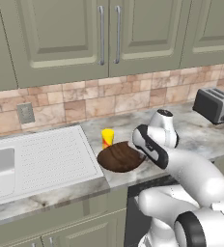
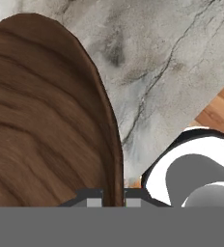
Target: Pick the cup and bowl from the counter and place them on the counter next to the sink.
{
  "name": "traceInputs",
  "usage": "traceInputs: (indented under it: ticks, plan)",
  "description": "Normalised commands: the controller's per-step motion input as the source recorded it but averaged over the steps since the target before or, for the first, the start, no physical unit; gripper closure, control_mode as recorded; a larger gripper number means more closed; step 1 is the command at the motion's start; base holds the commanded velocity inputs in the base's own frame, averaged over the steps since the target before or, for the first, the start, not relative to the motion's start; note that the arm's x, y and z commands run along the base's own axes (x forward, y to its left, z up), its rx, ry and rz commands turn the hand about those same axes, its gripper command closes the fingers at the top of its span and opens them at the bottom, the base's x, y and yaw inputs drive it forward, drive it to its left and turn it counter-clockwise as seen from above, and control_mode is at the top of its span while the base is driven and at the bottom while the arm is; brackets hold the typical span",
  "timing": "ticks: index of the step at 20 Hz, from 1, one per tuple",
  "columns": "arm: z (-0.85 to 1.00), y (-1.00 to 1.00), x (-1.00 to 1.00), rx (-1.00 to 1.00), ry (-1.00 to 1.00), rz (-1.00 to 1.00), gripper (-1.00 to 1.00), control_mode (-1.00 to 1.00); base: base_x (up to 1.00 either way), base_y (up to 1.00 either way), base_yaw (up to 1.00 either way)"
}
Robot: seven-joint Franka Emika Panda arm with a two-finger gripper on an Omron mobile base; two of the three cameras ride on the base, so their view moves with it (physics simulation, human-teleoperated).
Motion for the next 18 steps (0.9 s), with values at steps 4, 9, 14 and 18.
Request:
traceInputs:
  ticks: [4, 9, 14, 18]
  plan:
    - [-0.06, 0.12, 0.16, -0.05, 0.02, 0.0, 1.0, -1.0, 0.0, 0.0, 0.0]
    - [-0.01, 0.1, 0.2, -0.05, 0.02, -0.01, 1.0, -1.0, 0.0, 0.0, 0.0]
    - [-0.16, 0.0, 0.02, -0.01, 0.01, 0.0, 1.0, -1.0, 0.0, 0.0, 0.0]
    - [-0.01, 0.0, 0.0, 0.0, 0.0, 0.0, 1.0, -1.0, 0.0, 0.0, 0.0]
